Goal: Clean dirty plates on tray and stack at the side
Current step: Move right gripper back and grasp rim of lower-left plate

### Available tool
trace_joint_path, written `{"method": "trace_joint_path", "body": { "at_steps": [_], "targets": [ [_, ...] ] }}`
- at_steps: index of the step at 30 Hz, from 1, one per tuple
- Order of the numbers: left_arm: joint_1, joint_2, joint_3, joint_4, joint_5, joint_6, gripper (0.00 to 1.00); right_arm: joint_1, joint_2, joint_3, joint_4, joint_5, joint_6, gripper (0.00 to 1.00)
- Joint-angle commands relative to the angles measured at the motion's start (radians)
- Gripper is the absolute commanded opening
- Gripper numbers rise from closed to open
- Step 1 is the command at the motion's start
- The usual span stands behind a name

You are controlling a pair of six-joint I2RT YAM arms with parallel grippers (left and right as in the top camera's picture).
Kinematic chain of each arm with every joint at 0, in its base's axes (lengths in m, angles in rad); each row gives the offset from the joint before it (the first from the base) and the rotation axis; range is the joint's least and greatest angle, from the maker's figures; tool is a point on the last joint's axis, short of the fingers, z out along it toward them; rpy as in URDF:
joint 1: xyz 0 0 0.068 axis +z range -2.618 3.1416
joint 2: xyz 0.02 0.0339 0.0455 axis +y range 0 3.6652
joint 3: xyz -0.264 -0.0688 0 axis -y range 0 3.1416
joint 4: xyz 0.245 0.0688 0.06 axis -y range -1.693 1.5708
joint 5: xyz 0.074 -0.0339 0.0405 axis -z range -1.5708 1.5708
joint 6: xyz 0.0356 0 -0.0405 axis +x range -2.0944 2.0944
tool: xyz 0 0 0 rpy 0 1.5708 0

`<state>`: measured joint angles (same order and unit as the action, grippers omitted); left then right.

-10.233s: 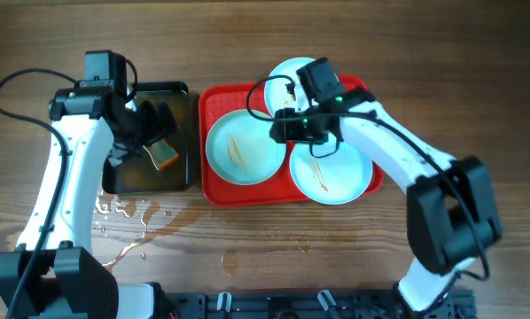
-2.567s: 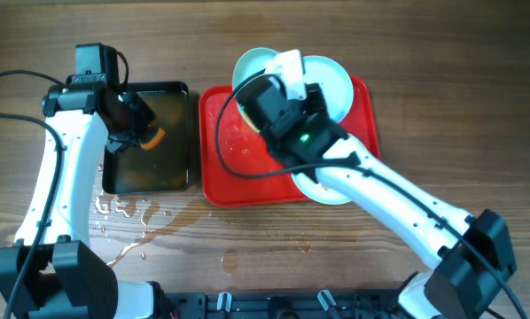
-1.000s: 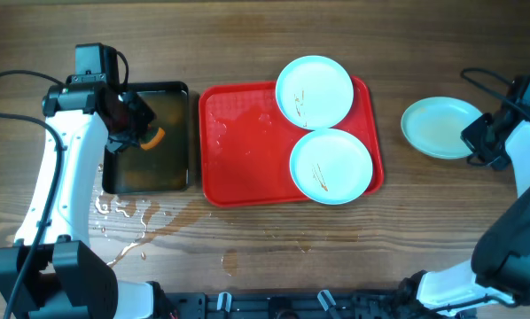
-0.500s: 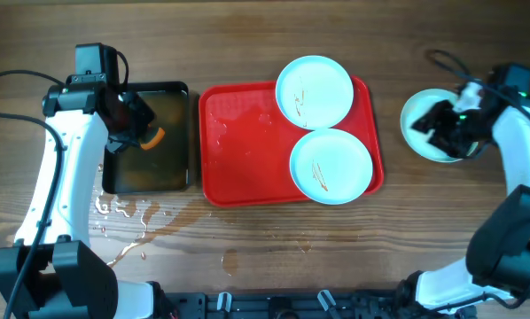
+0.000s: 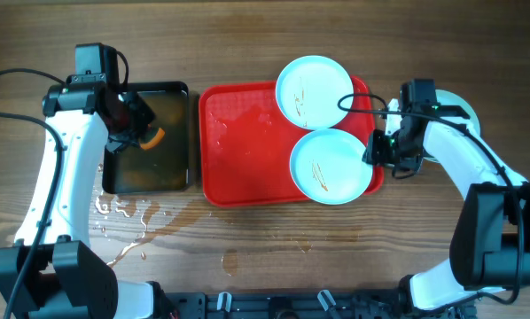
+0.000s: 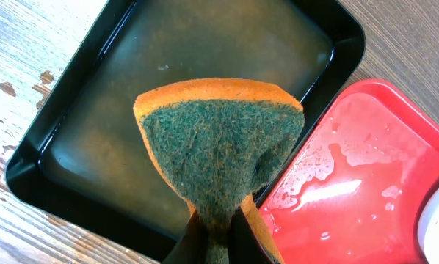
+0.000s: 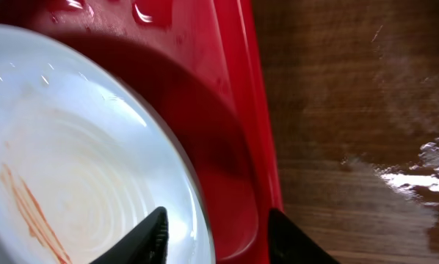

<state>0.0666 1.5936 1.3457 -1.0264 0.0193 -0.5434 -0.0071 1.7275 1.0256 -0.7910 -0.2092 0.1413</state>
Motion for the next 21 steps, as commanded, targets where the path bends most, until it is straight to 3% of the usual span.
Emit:
{"method": "trace_joint_path", "body": {
  "at_steps": [1, 4, 6, 12, 15, 19, 21],
  "targets": [
    [0.003, 0.006, 0.003, 0.006, -0.013, 0.016, 0.04, 0.010, -0.016, -0.046, 0.033, -0.085, -0.066, 0.39],
    [0.003, 0.006, 0.003, 0.005, -0.013, 0.016, 0.04, 0.038, -0.016, -0.084, 0.070, -0.088, -0.060, 0.25],
    [0.003, 0.006, 0.003, 0.005, -0.013, 0.016, 0.04, 0.043, -0.016, -0.084, 0.070, -0.088, -0.060, 0.06],
    [0.003, 0.006, 0.003, 0.004, -0.012, 0.016, 0.04, 0.089, -0.027, -0.013, -0.005, -0.255, -0.042, 0.04],
    [0.003, 0.006, 0.003, 0.004, -0.012, 0.015, 0.04, 0.195, -0.056, 0.026, 0.005, -0.256, 0.103, 0.05],
    [0.003, 0.006, 0.003, 0.005, -0.009, 0.015, 0.04, 0.410, -0.058, 0.046, 0.121, -0.013, 0.578, 0.04],
    [0.003, 0.006, 0.003, 0.005, -0.009, 0.015, 0.04, 0.510, -0.038, 0.046, 0.168, 0.132, 0.726, 0.04]
  ]
}}
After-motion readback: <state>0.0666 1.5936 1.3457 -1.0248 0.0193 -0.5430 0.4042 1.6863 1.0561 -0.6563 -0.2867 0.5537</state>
